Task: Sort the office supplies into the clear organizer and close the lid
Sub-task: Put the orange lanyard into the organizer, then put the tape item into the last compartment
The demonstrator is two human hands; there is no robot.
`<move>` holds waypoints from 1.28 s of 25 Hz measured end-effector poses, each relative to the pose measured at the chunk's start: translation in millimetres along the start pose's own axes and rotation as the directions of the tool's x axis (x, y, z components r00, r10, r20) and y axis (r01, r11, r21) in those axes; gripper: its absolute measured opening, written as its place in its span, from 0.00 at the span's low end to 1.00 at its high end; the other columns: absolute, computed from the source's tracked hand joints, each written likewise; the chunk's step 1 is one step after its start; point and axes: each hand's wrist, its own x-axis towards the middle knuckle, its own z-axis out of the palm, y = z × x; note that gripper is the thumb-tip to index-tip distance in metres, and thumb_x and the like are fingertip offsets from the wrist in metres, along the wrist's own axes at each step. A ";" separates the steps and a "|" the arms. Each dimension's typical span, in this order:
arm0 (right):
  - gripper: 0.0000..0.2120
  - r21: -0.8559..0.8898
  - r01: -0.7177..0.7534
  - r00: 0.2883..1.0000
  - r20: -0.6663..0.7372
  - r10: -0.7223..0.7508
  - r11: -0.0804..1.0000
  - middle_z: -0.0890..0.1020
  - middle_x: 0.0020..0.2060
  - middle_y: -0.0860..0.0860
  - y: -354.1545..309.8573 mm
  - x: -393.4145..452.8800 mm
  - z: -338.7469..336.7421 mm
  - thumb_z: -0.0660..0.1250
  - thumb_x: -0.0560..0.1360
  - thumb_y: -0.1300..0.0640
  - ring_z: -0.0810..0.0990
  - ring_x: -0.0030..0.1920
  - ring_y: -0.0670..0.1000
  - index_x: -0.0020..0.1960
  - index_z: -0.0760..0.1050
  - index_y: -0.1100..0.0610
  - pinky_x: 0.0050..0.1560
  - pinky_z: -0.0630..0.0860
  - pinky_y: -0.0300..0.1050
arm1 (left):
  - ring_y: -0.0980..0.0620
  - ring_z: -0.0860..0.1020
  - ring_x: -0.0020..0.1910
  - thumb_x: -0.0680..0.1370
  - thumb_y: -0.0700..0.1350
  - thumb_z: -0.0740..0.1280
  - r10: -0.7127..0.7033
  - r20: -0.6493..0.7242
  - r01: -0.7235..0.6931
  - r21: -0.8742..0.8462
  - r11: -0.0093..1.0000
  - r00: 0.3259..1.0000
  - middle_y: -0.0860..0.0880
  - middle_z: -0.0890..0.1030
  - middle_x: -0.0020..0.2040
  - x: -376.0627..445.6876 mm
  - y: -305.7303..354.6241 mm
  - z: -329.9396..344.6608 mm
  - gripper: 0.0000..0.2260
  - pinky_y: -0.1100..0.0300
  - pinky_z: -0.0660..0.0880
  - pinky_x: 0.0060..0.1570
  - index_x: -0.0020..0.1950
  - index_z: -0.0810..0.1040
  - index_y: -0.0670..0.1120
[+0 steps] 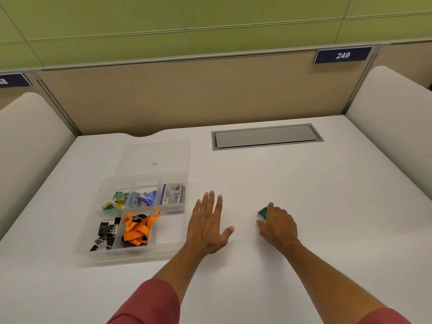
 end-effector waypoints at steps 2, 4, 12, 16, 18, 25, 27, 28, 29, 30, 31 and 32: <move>0.16 0.053 -0.011 1.000 0.002 0.011 0.999 0.79 0.52 0.54 1.7 0.1 1.3 0.61 0.77 0.50 0.77 0.52 0.56 0.59 0.67 0.59 0.49 0.72 0.47 | 0.47 0.35 0.77 0.74 0.67 0.51 -0.021 0.000 0.021 0.005 1.000 1.000 0.44 0.36 0.78 -3.2 0.5 -0.9 0.41 0.49 0.37 0.75 0.77 0.36 0.48; 0.12 0.119 -0.012 1.000 -0.006 0.013 0.993 0.78 0.50 0.54 1.4 -0.5 1.8 0.61 0.76 0.53 0.77 0.50 0.55 0.55 0.68 0.58 0.43 0.70 0.45 | 0.47 0.35 0.77 0.74 0.66 0.51 -0.035 -0.007 0.035 0.011 0.999 0.999 0.44 0.36 0.78 -7.5 0.1 -2.5 0.41 0.50 0.37 0.75 0.78 0.36 0.48; 0.13 0.206 0.070 0.993 -0.106 -0.049 0.976 0.79 0.48 0.54 -14.6 0.7 -12.3 0.63 0.75 0.50 0.77 0.48 0.56 0.53 0.72 0.58 0.42 0.70 0.46 | 0.47 0.35 0.77 0.74 0.67 0.52 -0.083 -0.035 0.084 0.019 0.996 0.996 0.45 0.34 0.77 -17.4 -2.9 -13.3 0.42 0.52 0.36 0.75 0.77 0.36 0.48; 0.15 0.193 0.116 0.981 -0.177 -0.082 0.974 0.80 0.49 0.54 -33.5 0.7 -23.5 0.63 0.75 0.48 0.78 0.49 0.56 0.53 0.73 0.58 0.45 0.73 0.47 | 0.47 0.34 0.76 0.73 0.69 0.50 -0.107 -0.055 0.108 0.010 0.994 0.993 0.47 0.31 0.75 -15.2 -13.7 -24.8 0.42 0.50 0.36 0.75 0.77 0.34 0.50; 0.15 0.204 0.129 0.974 -0.208 -0.085 0.971 0.80 0.49 0.54 -46.6 0.4 -27.9 0.63 0.75 0.47 0.78 0.50 0.56 0.53 0.73 0.58 0.45 0.73 0.46 | 0.47 0.34 0.76 0.73 0.69 0.49 -0.115 -0.059 0.115 0.005 0.993 0.992 0.47 0.32 0.76 -13.8 -23.8 -30.0 0.42 0.49 0.37 0.75 0.76 0.33 0.50; 0.17 0.217 0.146 0.963 -0.254 -0.088 0.965 0.81 0.50 0.53 -120.1 -10.0 -30.1 0.64 0.75 0.44 0.78 0.51 0.55 0.54 0.74 0.57 0.45 0.72 0.44 | 0.47 0.34 0.76 0.74 0.68 0.50 -0.084 -0.082 0.083 -0.017 0.996 0.993 0.46 0.32 0.76 -27.0 -84.9 -44.5 0.41 0.51 0.34 0.73 0.75 0.32 0.50; 0.18 0.217 0.153 0.961 -0.259 -0.094 0.964 0.81 0.50 0.53 -146.2 -15.2 -27.9 0.64 0.75 0.44 0.78 0.52 0.54 0.55 0.75 0.57 0.46 0.71 0.43 | 0.48 0.34 0.76 0.74 0.69 0.49 -0.077 -0.095 0.076 -0.011 0.997 0.992 0.47 0.31 0.75 -33.0 -108.6 -47.6 0.41 0.51 0.33 0.73 0.76 0.32 0.49; 0.18 0.220 0.159 0.960 -0.260 -0.099 0.963 0.81 0.50 0.53 -158.0 -17.3 -27.1 0.64 0.75 0.44 0.78 0.52 0.54 0.55 0.75 0.57 0.46 0.71 0.43 | 0.48 0.34 0.76 0.74 0.69 0.48 -0.072 -0.099 0.072 -0.002 0.997 0.992 0.47 0.31 0.76 -35.2 -119.3 -48.3 0.41 0.50 0.34 0.74 0.76 0.32 0.49; 0.18 0.224 0.167 0.960 -0.260 -0.106 0.960 0.81 0.50 0.53 -170.6 -19.5 -26.1 0.64 0.75 0.43 0.78 0.51 0.54 0.55 0.75 0.57 0.45 0.71 0.43 | 0.47 0.34 0.76 0.73 0.69 0.48 -0.068 -0.102 0.069 0.005 0.998 0.992 0.46 0.32 0.76 -37.6 -130.6 -48.6 0.41 0.50 0.35 0.74 0.76 0.32 0.49; 0.18 0.228 0.176 0.959 -0.258 -0.115 0.958 0.81 0.50 0.54 -182.3 -21.2 -25.2 0.64 0.75 0.43 0.78 0.50 0.54 0.55 0.75 0.57 0.45 0.70 0.42 | 0.47 0.35 0.77 0.73 0.69 0.48 -0.070 -0.106 0.071 0.006 0.997 0.992 0.45 0.33 0.77 -39.6 -140.7 -48.9 0.42 0.50 0.35 0.74 0.76 0.33 0.49; 0.18 0.227 0.190 0.958 -0.256 -0.130 0.955 0.81 0.49 0.53 -194.8 -22.7 -23.6 0.64 0.75 0.43 0.78 0.50 0.54 0.54 0.75 0.57 0.44 0.70 0.42 | 0.47 0.36 0.77 0.73 0.69 0.49 -0.074 -0.112 0.075 0.000 0.997 0.991 0.45 0.35 0.77 -41.9 -151.2 -49.0 0.42 0.51 0.35 0.74 0.77 0.35 0.48; 0.19 0.227 0.206 0.956 -0.253 -0.146 0.952 0.82 0.49 0.53 -206.0 -23.8 -21.6 0.65 0.75 0.43 0.78 0.49 0.53 0.54 0.75 0.57 0.44 0.70 0.42 | 0.47 0.37 0.77 0.73 0.69 0.49 -0.079 -0.115 0.078 -0.011 0.997 0.990 0.45 0.36 0.78 -43.9 -160.8 -49.1 0.42 0.51 0.35 0.74 0.77 0.36 0.48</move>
